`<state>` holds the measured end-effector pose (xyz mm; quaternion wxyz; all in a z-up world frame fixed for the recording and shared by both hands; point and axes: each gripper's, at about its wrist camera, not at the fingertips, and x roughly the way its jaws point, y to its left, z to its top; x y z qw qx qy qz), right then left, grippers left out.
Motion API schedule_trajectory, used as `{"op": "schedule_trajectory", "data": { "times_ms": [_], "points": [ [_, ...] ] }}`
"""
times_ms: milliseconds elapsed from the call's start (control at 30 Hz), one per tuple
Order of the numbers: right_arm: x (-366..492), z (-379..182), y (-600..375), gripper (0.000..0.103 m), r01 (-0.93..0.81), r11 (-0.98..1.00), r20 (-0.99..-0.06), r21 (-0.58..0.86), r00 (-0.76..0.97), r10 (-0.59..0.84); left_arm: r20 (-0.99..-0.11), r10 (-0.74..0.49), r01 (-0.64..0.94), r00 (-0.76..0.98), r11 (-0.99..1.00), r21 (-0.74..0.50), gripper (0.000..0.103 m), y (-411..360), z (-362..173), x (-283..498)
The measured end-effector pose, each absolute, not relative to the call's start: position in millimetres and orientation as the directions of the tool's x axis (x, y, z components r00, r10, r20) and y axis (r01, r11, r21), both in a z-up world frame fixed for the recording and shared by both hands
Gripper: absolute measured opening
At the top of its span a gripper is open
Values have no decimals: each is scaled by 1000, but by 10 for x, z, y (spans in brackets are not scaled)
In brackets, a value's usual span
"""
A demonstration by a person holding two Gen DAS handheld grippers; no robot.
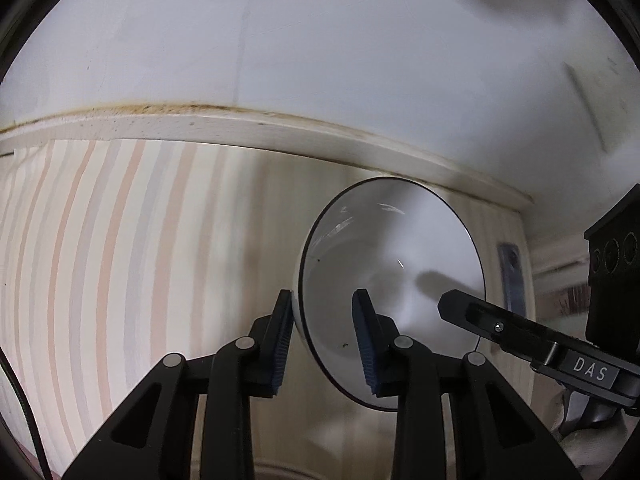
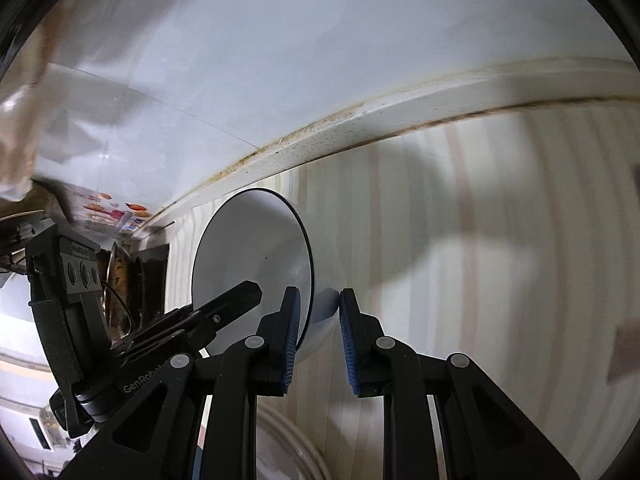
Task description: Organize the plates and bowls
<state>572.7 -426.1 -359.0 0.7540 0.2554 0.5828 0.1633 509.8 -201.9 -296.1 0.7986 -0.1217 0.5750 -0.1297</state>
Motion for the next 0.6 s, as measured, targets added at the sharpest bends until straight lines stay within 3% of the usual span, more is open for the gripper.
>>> {"op": "schedule_trajectory", "data": {
  "times_ms": [367,600],
  "points": [
    [4386,-3029,-4773,22,143,827,-807,543,363,466,-865,-434,250,252,892,-375,27,-2605,-2618,4152],
    [3587,-3118,-4912,22,215,817,-820,535,363,442,-874,-447,339,190,866,-369,27,-2868,-2688,3586]
  ]
}}
